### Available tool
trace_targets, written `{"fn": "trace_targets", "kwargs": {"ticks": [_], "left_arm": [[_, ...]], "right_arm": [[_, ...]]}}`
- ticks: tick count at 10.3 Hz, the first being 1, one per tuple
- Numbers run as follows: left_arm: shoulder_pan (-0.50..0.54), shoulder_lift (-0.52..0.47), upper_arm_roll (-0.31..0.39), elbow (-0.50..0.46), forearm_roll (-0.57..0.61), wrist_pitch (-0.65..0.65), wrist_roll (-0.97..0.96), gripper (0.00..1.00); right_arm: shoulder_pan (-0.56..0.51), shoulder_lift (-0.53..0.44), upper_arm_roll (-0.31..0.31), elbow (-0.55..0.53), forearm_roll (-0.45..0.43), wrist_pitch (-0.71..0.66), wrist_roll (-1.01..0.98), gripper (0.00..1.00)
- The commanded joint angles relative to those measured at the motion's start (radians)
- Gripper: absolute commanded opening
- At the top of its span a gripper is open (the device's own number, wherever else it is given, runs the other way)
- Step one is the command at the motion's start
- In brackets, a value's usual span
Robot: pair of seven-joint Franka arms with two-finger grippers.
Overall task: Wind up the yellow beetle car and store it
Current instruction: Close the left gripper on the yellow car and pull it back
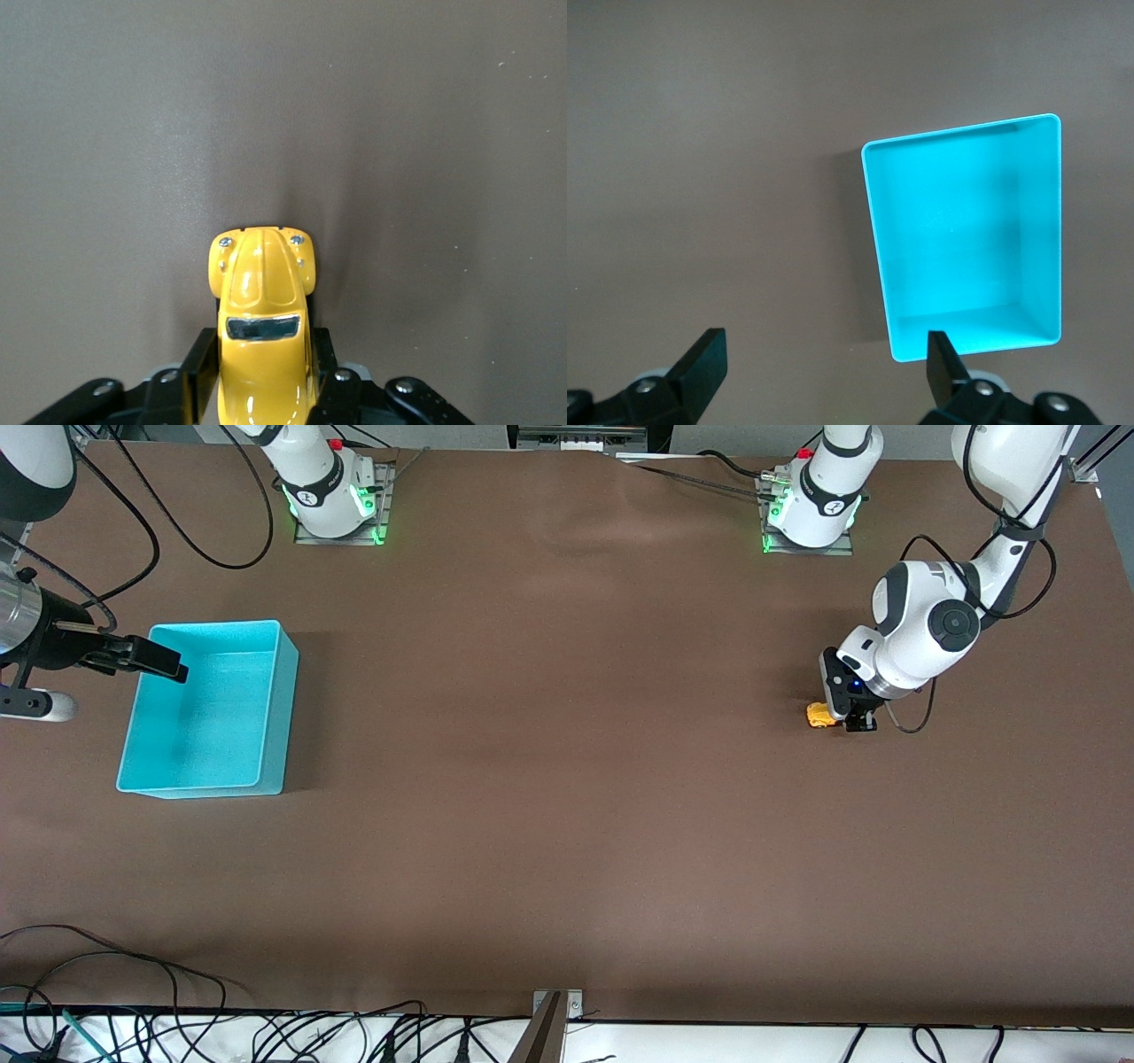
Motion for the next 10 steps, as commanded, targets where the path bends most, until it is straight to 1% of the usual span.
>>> {"fn": "trace_targets", "kwargs": {"ticks": [1, 6, 10], "left_arm": [[-0.007, -0.012, 0.004, -0.001, 0.019, 0.003, 0.051, 0.00], [-0.016, -0.007, 0.004, 0.016, 0.019, 0.003, 0.128, 0.00], [-0.011, 0.049, 0.007, 0.018, 0.002, 0.006, 0.125, 0.00]], "right_arm": [[0.003, -0.006, -0.004, -0.002, 0.019, -0.004, -0.002, 1.00], [0.003, -0.006, -0.004, -0.002, 0.019, -0.004, -0.002, 1.00], [0.003, -0.006, -0.004, -0.002, 0.019, -0.004, -0.002, 1.00]]}}
